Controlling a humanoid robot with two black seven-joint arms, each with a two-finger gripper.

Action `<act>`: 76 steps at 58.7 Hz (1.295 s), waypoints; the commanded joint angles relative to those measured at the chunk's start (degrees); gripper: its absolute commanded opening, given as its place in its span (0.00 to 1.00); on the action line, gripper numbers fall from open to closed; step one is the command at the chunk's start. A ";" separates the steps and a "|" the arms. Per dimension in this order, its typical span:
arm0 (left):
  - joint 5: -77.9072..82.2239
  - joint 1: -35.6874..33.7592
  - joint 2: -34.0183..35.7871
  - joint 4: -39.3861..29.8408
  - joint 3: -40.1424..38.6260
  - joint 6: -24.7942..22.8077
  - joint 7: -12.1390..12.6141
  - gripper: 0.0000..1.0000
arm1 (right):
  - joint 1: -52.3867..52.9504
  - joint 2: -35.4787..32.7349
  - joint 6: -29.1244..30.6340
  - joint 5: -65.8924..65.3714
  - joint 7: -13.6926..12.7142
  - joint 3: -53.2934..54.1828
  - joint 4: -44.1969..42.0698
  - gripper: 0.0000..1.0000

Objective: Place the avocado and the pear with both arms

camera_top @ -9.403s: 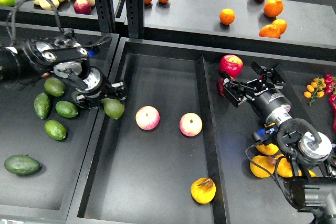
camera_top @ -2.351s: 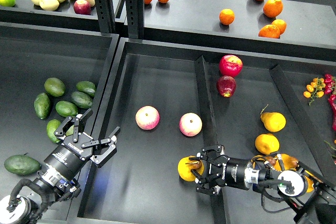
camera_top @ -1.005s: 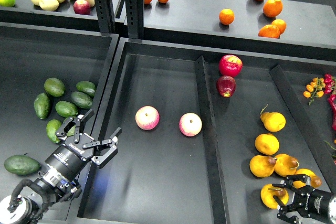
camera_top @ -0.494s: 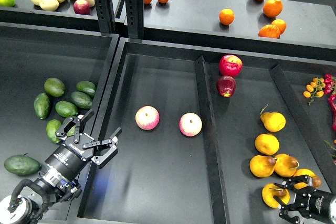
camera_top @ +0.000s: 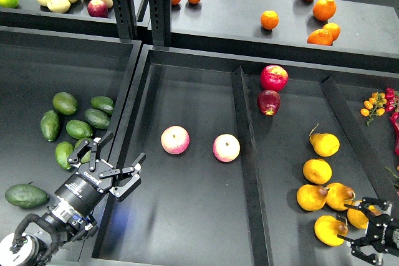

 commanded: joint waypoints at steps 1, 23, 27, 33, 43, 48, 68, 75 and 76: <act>0.00 0.26 0.00 0.00 0.11 0.00 0.00 0.99 | 1.21 0.09 -5.36 0.87 0.00 7.68 2.40 0.97; 0.09 0.88 0.00 0.00 0.73 0.00 0.00 0.99 | 7.28 27.51 -16.88 0.35 0.00 26.14 0.21 0.99; 0.09 1.23 0.00 0.00 0.99 0.00 0.00 0.99 | 7.37 31.55 -16.62 0.34 0.00 26.94 -0.76 0.99; 0.18 1.58 0.00 0.08 1.60 0.00 0.00 0.99 | 7.28 35.68 -16.01 0.35 0.00 27.03 -1.20 0.99; 0.71 1.58 0.00 0.08 2.75 0.00 0.00 0.99 | 6.40 41.57 -12.14 0.35 0.00 27.73 -2.17 0.99; 0.80 1.58 0.00 0.70 3.80 0.00 0.00 0.99 | 4.30 45.26 -9.86 0.43 0.00 27.82 -2.17 0.99; 0.88 -1.14 0.00 3.68 4.77 0.00 0.00 0.99 | -2.73 45.45 2.62 0.43 2.51 27.82 -0.76 0.99; 0.88 -2.72 0.00 5.09 4.77 0.00 0.00 0.99 | -6.87 45.45 6.11 0.35 2.69 27.82 1.96 0.99; 0.88 -3.07 0.00 5.36 4.86 0.00 0.00 0.99 | -7.74 45.45 6.11 0.35 2.78 27.82 2.40 0.99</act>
